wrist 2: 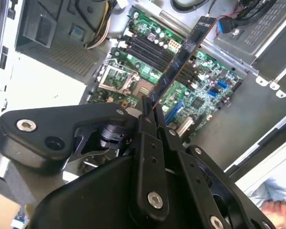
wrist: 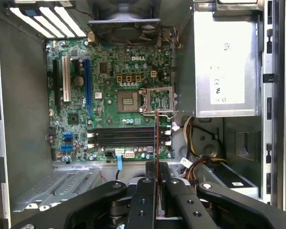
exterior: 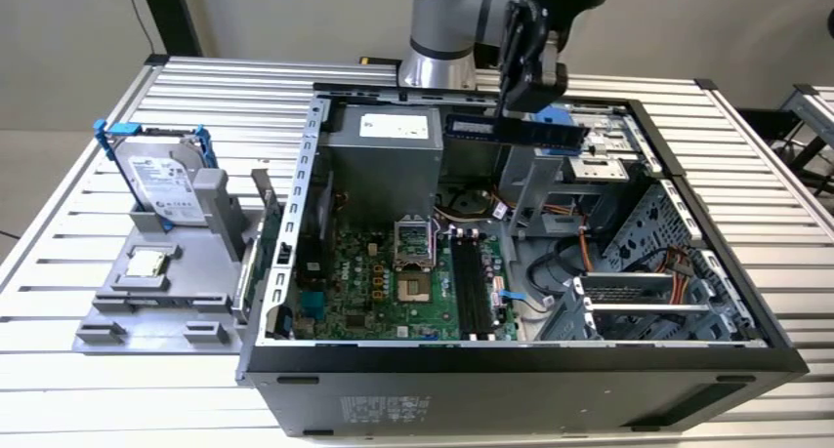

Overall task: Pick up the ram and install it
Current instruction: 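Pick up the ram and move it above insertion slot, then insert the ram into the slot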

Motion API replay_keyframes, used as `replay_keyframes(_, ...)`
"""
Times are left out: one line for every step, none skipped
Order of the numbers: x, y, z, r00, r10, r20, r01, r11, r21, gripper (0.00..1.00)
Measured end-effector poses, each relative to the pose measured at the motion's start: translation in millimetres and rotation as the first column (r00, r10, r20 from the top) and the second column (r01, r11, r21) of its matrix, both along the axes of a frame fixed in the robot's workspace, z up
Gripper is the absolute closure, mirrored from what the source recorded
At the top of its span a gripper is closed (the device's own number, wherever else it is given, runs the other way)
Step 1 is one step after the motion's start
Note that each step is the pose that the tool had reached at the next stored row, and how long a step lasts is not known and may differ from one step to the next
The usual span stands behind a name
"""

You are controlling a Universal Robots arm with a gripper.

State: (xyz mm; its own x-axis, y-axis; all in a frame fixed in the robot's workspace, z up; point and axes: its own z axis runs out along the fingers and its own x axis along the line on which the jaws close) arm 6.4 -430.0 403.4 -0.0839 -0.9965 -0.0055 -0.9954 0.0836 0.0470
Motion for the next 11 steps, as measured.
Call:
replay_keyframes(0.0,0.0,0.0,0.9999,-0.015,0.0000,0.015,0.9999,0.0000,1.00)
replay_keyframes(0.0,0.0,0.0,0.9995,-0.032,0.0000,0.032,0.9995,-0.0001,1.00)
replay_keyframes(0.0,0.0,0.0,0.9989,-0.048,0.0000,0.048,0.9989,-0.0001,1.00)
replay_keyframes(0.0,0.0,0.0,0.9980,-0.064,0.0000,0.064,0.9980,0.0000,1.00)
replay_keyframes(0.0,0.0,0.0,0.9968,-0.080,0.0000,0.080,0.9968,-0.0001,1.00)
replay_keyframes(0.0,0.0,0.0,0.9953,-0.097,0.0000,0.097,0.9953,0.0000,1.00)
replay_keyframes(0.0,0.0,0.0,0.9937,-0.112,0.0000,0.112,0.9937,0.0000,1.00)
replay_keyframes(0.0,0.0,0.0,0.9918,-0.127,0.0000,0.127,0.9918,0.0000,1.00)
replay_keyframes(0.0,0.0,0.0,0.9896,-0.144,0.0000,0.144,0.9896,0.0000,1.00)
replay_keyframes(0.0,0.0,0.0,0.9874,-0.158,0.0000,0.158,0.9874,0.0000,1.00)
replay_keyframes(0.0,0.0,0.0,0.9848,-0.174,0.0001,0.174,0.9848,0.0000,1.00)
